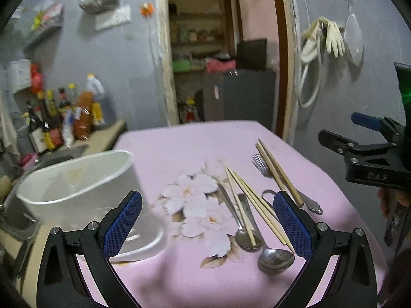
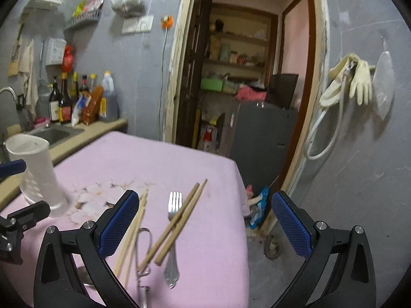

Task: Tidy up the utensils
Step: 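Grasp a metal spoon with the left tool while the right tool grasps a wooden chopstick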

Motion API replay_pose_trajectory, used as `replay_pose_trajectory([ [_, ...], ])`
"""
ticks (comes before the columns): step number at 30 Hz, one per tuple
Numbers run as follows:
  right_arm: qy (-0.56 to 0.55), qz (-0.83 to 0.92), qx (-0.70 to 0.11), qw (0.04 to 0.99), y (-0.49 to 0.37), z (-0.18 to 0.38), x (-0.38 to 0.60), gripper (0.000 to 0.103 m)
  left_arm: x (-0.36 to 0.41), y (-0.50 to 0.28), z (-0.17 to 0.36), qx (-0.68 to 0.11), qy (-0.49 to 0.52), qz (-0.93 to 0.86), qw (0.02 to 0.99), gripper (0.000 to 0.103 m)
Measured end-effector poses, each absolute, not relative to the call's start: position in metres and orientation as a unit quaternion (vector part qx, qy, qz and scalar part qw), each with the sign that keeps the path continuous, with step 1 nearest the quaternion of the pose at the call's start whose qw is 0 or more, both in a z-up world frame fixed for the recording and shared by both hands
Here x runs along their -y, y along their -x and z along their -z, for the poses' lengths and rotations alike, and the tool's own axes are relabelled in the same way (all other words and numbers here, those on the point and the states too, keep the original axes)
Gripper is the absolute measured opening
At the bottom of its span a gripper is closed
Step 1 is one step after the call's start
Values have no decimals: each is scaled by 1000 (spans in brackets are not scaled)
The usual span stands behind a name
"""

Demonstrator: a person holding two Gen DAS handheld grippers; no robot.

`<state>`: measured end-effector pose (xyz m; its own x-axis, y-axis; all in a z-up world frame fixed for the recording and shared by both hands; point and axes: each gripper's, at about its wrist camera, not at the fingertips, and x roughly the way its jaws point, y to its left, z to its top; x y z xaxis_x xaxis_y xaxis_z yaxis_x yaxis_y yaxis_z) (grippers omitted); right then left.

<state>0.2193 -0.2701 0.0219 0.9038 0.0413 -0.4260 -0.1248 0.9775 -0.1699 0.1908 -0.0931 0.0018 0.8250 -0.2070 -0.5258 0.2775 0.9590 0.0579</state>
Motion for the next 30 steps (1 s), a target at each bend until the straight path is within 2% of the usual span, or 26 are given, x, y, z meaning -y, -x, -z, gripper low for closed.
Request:
replay_pose_trajectory([
  [2, 101, -44, -229, 967, -231, -17, 273, 103, 97, -208, 7, -296, -63, 140, 943, 99],
  [5, 93, -54, -254, 961, -250, -10, 279, 103, 100, -225, 18, -327, -56, 149, 932, 90],
  [7, 86, -63, -268, 957, -261, -7, 282, 103, 101, -236, 24, -346, -51, 152, 924, 78],
  [9, 81, -69, -289, 952, -275, -1, 284, 96, 102, -247, 30, -365, -45, 158, 917, 67],
  [10, 78, -72, -301, 948, -282, 2, 284, 87, 103, -253, 34, -377, -41, 164, 911, 60],
  [11, 74, -77, -315, 943, -290, 6, 285, 79, 104, -259, 37, -388, -38, 170, 905, 58],
  [13, 60, -87, -347, 932, -305, 14, 287, 70, 105, -271, 45, -423, -31, 182, 887, 49],
  [14, 49, -93, -365, 925, -314, 19, 288, 63, 104, -275, 48, -436, -24, 186, 880, 48],
  [17, 44, -96, -384, 917, -326, 28, 287, 52, 100, -285, 56, -459, -10, 181, 870, 42],
  [20, 41, -100, -397, 911, -333, 33, 285, 46, 97, -288, 60, -469, 1, 181, 865, 39],
  [25, 13, -108, -424, 899, -349, 41, 285, 34, 100, -293, 61, -484, 3, 184, 856, 24],
  [28, -20, -116, -448, 886, -359, 49, 290, 24, 105, -301, 61, -501, -3, 186, 845, 22],
  [30, -27, -118, -456, 882, -362, 52, 290, 22, 110, -305, 60, -507, -18, 183, 842, 21],
])
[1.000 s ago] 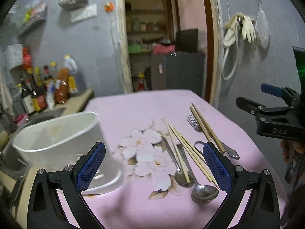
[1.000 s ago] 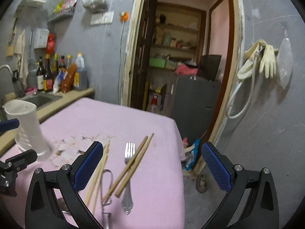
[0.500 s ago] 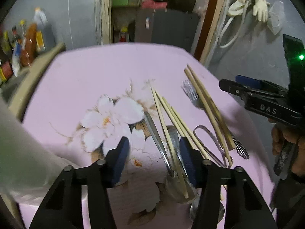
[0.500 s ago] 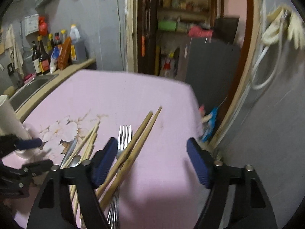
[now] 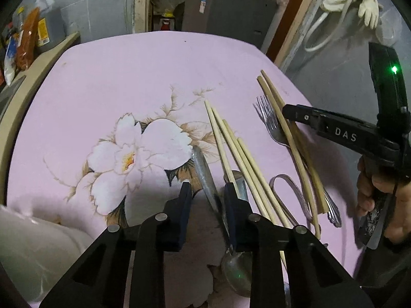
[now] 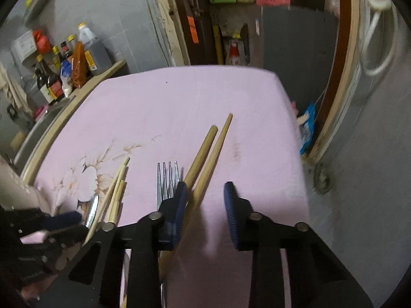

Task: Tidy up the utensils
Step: 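Grasp a metal spoon with the left tool while the right tool grasps a wooden chopstick, then lift the spoon with the left tool while the right tool lifts the chopstick toward the basket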

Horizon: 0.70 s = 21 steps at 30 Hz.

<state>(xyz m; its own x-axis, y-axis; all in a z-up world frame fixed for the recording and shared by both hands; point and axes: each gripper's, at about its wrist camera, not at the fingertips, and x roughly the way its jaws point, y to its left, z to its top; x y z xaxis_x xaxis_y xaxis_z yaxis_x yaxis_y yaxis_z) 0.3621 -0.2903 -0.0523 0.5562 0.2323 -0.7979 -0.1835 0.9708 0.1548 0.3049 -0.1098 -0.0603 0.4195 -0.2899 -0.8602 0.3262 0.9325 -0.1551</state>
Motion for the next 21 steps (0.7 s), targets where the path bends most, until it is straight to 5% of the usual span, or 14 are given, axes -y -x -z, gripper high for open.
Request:
replay_pose_trajectory([
  [9, -49, -128, -481, 866, -362, 60, 300, 9, 122, -317, 60, -523, -26, 181, 832, 7],
  [21, -31, -148, -492, 858, -331, 50, 302, 5, 114, -304, 62, -519, -46, 206, 828, 5],
])
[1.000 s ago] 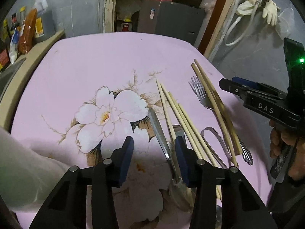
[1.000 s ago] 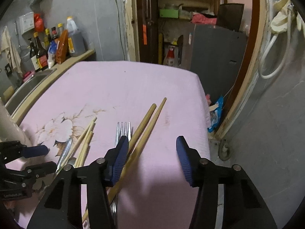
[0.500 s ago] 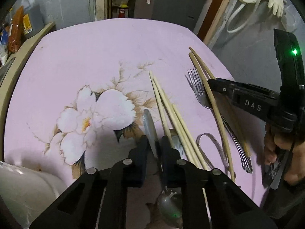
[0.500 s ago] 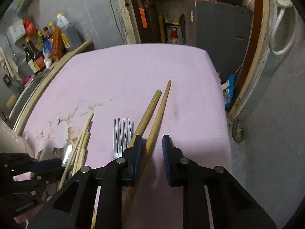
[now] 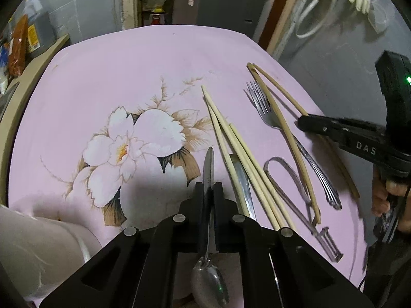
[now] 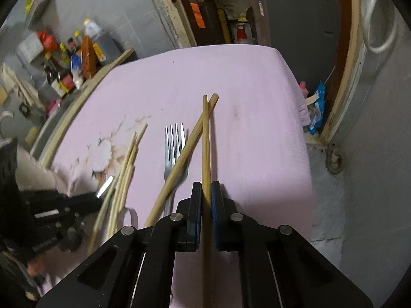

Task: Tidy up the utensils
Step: 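Lift the spoon with the left tool while the right tool lifts the chopstick toward the basket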

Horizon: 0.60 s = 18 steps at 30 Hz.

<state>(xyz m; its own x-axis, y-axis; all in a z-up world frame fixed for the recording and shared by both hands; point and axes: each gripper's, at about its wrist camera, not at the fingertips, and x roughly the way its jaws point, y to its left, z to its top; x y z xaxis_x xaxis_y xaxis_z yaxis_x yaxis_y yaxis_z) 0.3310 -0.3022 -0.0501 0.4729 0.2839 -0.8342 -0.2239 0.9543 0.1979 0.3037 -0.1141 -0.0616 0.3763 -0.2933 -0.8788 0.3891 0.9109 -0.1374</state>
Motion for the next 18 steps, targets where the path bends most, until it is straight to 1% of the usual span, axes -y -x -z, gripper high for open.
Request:
replay_pose_trajectory([
  [8, -27, -144, -516, 844, -363, 55, 291, 6, 118, -309, 63, -540, -53, 216, 812, 6],
  [12, -45, -138, -530, 835, -376, 58, 287, 6, 118, -314, 63, -542, -62, 221, 808, 5],
  [14, -53, -139, -529, 835, -376, 58, 287, 6, 115, -312, 64, -540, -51, 223, 810, 4],
  [15, -58, -139, -527, 837, -374, 57, 288, 5, 113, -312, 63, -540, -42, 228, 809, 1],
  [18, -80, -146, -510, 844, -359, 53, 292, 4, 104, -304, 61, -534, -9, 243, 810, 0],
])
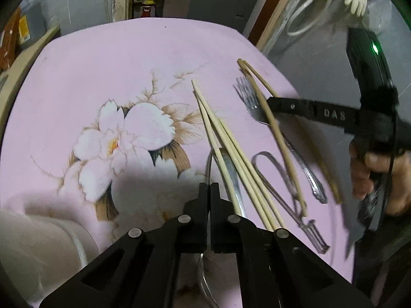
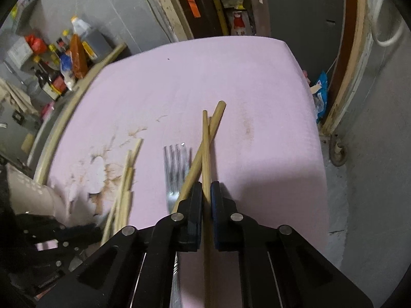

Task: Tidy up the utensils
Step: 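Lift the spoon with the left tool while the right tool lifts the chopstick toward the basket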

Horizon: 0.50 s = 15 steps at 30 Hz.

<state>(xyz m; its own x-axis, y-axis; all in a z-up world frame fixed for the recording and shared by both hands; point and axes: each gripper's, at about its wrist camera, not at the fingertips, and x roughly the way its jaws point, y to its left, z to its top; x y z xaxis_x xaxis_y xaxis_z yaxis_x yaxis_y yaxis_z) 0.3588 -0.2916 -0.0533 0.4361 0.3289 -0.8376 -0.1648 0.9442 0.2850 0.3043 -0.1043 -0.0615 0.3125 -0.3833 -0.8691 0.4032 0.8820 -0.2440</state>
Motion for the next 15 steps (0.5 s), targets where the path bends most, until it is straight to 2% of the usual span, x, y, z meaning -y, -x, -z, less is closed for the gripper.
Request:
replay_pose_trajectory([
  [6, -113, -167, -433, 879, -307, 34, 296, 4, 98, -273, 47, -482, -10, 243, 842, 0],
  [15, -112, -166, -271, 941, -228, 13, 270, 4, 70, -215, 16, -316, 59, 205, 924, 0],
])
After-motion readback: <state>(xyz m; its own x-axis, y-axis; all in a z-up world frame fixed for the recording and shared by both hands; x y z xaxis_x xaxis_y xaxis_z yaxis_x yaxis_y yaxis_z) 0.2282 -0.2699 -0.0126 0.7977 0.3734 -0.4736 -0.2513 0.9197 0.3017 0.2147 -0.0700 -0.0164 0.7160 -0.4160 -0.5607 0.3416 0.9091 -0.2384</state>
